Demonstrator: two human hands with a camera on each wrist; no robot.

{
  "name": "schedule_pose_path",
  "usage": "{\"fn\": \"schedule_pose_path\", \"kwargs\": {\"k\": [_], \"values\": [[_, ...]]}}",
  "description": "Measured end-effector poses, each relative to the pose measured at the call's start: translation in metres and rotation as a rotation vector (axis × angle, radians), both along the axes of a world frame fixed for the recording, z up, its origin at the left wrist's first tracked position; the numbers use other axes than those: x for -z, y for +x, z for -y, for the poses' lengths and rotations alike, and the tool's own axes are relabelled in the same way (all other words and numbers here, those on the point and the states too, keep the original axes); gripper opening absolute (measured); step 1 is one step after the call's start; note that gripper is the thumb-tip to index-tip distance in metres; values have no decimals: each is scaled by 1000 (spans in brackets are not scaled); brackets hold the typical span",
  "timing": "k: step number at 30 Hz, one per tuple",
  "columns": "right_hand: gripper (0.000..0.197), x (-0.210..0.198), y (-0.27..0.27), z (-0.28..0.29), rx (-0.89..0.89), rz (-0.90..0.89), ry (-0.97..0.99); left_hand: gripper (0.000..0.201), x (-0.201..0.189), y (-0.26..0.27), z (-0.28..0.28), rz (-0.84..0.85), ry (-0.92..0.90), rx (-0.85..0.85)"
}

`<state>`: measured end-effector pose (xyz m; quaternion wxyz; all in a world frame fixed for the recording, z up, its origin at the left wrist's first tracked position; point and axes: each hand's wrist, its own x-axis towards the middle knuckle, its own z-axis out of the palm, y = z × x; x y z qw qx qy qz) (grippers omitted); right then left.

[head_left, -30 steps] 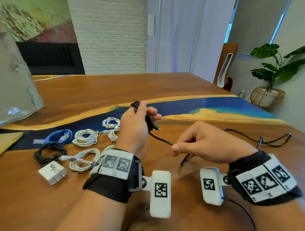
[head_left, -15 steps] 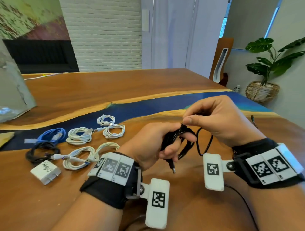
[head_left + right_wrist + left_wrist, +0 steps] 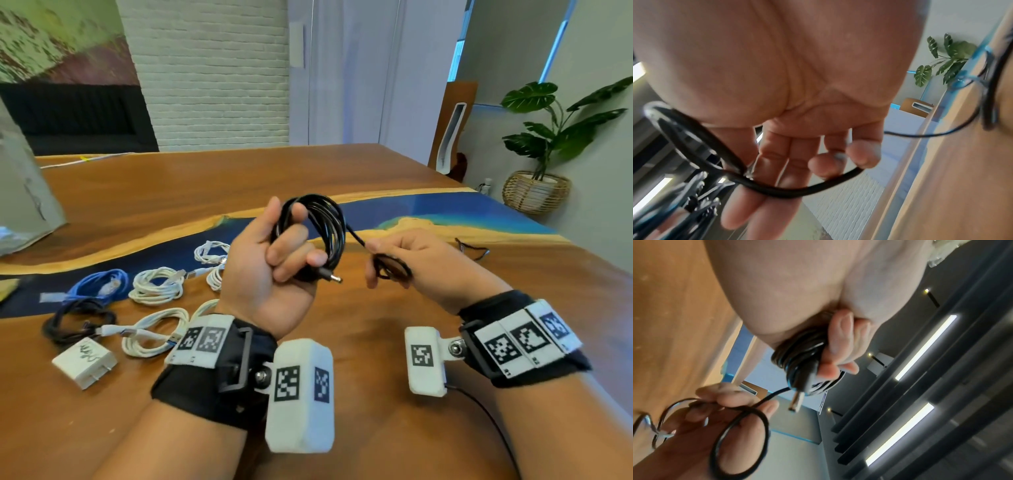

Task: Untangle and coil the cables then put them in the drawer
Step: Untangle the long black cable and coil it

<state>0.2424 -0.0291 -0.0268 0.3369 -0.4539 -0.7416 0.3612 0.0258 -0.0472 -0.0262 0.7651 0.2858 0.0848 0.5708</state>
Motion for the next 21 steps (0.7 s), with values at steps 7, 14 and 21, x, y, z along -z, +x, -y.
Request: {"fn": "schedule_pose_path", "kwargs": {"k": [7,14,21], "values": [[43,1,15,-10,218,-568,-44,36,2,-18,-16,254,-200,-276],[25,5,23,-19,444,-362,194,27,1,-15,-20,290,-323,-434],[47,2,53,-24,702,-201,190,27,-1,-29,-24,297,-315,-487]]}}
